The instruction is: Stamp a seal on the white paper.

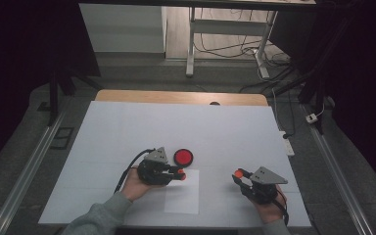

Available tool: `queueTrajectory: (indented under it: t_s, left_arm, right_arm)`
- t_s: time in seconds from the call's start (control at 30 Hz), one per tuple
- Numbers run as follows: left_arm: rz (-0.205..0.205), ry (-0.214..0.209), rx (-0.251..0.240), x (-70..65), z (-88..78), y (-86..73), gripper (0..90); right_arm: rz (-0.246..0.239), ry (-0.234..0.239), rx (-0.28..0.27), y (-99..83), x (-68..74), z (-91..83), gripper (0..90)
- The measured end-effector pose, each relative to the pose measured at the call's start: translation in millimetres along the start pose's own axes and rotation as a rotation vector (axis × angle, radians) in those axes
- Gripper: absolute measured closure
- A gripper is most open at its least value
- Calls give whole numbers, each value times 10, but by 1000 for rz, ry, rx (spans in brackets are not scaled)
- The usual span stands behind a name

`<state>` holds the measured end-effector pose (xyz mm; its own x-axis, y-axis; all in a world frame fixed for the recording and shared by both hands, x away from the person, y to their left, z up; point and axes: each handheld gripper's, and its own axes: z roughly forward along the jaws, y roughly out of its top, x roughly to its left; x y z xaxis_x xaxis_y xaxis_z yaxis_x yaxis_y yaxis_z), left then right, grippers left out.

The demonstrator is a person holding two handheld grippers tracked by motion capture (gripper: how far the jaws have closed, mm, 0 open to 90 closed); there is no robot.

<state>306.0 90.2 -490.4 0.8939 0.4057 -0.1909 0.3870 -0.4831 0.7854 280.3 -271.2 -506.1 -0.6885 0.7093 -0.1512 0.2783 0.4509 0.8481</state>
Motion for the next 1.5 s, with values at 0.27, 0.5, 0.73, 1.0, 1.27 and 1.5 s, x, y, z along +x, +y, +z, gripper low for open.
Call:
queueTrajectory:
  t_s: [0.27, 0.5, 0.73, 1.0, 1.27, 1.5]
  left_arm:
    - [-1, 6, 16, 4, 52, -27, 719]
    - [4, 11, 42, -14, 116, -53, 719]
    - [16, 14, 80, -27, 192, -98, 719]
    - [31, 24, 103, -34, 217, -121, 718]
    - [39, 28, 122, -49, 266, -138, 718]
    - [53, 31, 142, -62, 302, -151, 718]
  right_arm:
    - [0, 0, 3, -4, -2, 8, 644]
    - [0, -1, 5, -5, -1, 5, 644]
    - [-1, -4, 6, -6, -1, 4, 644]
    - [0, 2, 5, -8, -1, 10, 644]
    - [1, 4, 6, -10, 3, 16, 644]
    - [1, 3, 5, -11, 1, 16, 644]
